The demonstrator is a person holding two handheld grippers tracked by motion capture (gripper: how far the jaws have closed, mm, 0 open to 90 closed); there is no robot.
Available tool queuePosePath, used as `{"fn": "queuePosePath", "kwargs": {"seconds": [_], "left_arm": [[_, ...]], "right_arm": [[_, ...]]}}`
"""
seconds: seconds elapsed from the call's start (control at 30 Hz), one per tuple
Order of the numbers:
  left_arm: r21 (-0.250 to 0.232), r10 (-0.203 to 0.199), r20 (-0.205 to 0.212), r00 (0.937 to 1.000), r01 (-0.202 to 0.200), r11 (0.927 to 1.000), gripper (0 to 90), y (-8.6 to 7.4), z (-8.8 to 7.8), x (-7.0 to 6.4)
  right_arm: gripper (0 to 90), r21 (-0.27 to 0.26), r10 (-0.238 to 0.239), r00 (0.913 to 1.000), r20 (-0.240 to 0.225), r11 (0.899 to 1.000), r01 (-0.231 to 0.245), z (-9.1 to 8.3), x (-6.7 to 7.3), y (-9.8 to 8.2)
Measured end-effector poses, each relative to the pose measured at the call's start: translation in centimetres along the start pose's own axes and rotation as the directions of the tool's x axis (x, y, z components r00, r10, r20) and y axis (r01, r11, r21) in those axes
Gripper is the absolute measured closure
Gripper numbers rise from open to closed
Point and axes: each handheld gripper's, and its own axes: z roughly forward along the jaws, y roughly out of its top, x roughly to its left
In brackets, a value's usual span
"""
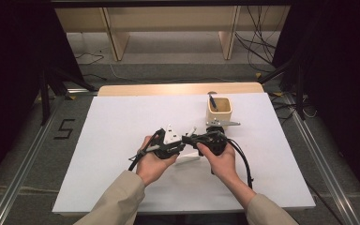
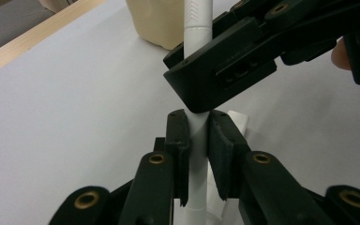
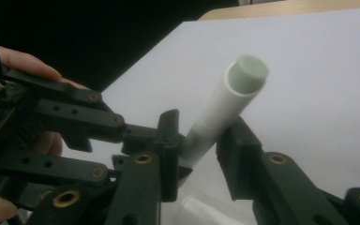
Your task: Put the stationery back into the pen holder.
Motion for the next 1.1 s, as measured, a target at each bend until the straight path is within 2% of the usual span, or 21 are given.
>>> {"fn": "queuePosePath", "kwargs": {"seconds": [0.1,0.3,0.5,0.63,0.77,0.93,1.1], "left_arm": [[-0.007,0.006,-0.004,1.0,-0.006,1.0,78.7,0.0,0.0,0.0],[-0.022,0.012,-0.01,0.9999,-0.012,0.9997,76.7,0.1,-0.1,0.0],[-0.018,0.014,-0.033,0.9993,-0.015,0.9997,64.7,-0.4,-0.5,0.4],[-0.002,0.015,-0.041,0.999,-0.015,0.9999,56.3,-1.0,-0.8,0.9],[0.01,-0.009,-0.051,0.9986,0.009,0.9999,42.2,-1.8,-1.2,1.6],[0.015,-0.042,-0.068,0.9968,0.043,0.999,29.3,-3.0,-1.9,2.4],[0.023,-0.046,-0.071,0.9964,0.048,0.9986,24.2,-4.2,-2.6,3.1]], "right_arm": [[78.0,-0.01,0.009,0.9996,-0.025,1.0,-0.01,-0.1,0.1,0.1],[78.5,-0.022,0.006,0.9996,-0.027,1.0,-0.007,-0.4,0.1,0.2],[78.5,-0.066,-0.001,1.0,0.01,0.998,0.002,-1.4,-0.4,0.8],[78.5,-0.076,0.001,0.9996,0.028,0.997,0.001,-2.0,-0.7,1.0],[78.5,-0.089,-0.007,0.9991,0.043,0.996,0.011,-2.4,-0.9,1.3],[78.5,-0.103,-0.007,0.9982,0.059,0.995,0.013,-2.8,-1.3,1.6],[78.5,-0.12,-0.004,0.9971,0.076,0.993,0.013,-3.4,-1.7,2.0]]}}
